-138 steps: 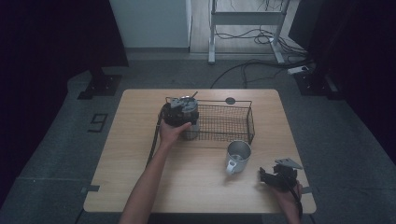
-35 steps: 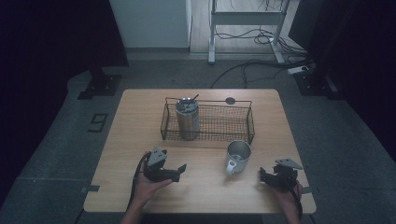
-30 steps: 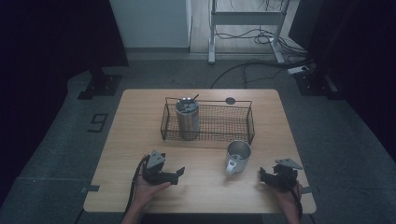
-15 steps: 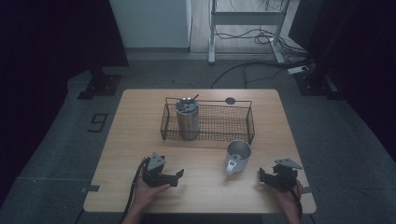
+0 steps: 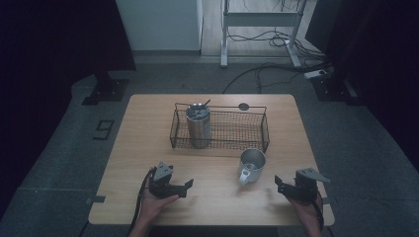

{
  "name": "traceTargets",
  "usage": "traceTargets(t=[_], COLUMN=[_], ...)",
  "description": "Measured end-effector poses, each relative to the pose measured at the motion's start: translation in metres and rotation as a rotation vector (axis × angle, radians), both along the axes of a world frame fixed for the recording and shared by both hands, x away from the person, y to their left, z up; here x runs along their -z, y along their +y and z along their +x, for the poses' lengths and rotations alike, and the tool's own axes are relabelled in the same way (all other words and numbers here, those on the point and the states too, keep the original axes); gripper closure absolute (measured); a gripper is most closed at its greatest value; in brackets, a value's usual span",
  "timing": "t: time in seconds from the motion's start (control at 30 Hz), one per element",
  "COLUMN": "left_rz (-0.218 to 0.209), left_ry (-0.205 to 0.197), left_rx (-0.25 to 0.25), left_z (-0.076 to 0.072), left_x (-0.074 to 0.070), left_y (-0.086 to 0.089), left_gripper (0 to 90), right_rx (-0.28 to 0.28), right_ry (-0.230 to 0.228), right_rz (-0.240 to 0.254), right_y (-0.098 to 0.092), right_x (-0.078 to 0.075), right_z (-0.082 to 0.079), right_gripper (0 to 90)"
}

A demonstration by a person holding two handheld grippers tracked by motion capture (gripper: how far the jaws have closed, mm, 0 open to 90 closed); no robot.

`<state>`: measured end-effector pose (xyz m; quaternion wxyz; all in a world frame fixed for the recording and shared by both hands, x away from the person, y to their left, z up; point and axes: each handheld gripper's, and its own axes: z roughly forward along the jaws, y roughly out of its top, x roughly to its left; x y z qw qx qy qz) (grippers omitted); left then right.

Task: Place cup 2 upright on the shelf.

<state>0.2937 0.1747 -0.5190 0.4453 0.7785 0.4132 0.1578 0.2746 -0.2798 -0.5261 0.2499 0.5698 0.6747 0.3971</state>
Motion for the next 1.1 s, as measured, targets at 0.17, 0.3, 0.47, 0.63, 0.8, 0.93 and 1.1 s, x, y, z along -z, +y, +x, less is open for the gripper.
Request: traceTargets(t=[0.17, 0.3, 0.47, 0.63, 0.8, 0.93, 1.1], left_rz=[-0.019, -0.030, -0.024, -0.022, -0.015, -0.016, -0.019], left_ry=[-0.008, -0.006, 0.003, 0.008, 0.018, 0.019, 0.019], left_rx=[-0.009, -0.016, -0.010, -0.007, 0.002, 0.002, 0.000], left_z=[-0.001, -0.002, -0.002, -0.002, -0.001, -0.001, -0.001], left_x=[-0.005, -0.006, -0.003, -0.001, 0.001, 0.002, 0.002], left_y=[0.005, 0.009, 0.008, 0.007, 0.005, 0.005, 0.007], left_gripper=[2.6, 2.6, 2.7, 2.7, 2.8, 2.8, 3.0], right_rx=[-0.046, -0.090, -0.122, -0.153, -0.180, -0.198, -0.228], right_ry=[-0.040, -0.060, -0.085, -0.106, -0.091, -0.075, -0.056], right_rz=[0.018, 0.037, 0.054, 0.058, 0.042, 0.039, 0.028], right_y=[0.007, 0.015, 0.023, 0.031, 0.039, 0.044, 0.053], right_x=[-0.012, -0.018, -0.025, -0.032, -0.029, -0.024, -0.017], right_z=[-0.006, -0.009, -0.012, -0.011, -0.008, -0.003, 0.003], right_gripper=[13.0, 12.9, 12.9, 12.7, 12.6, 12.3, 11.7])
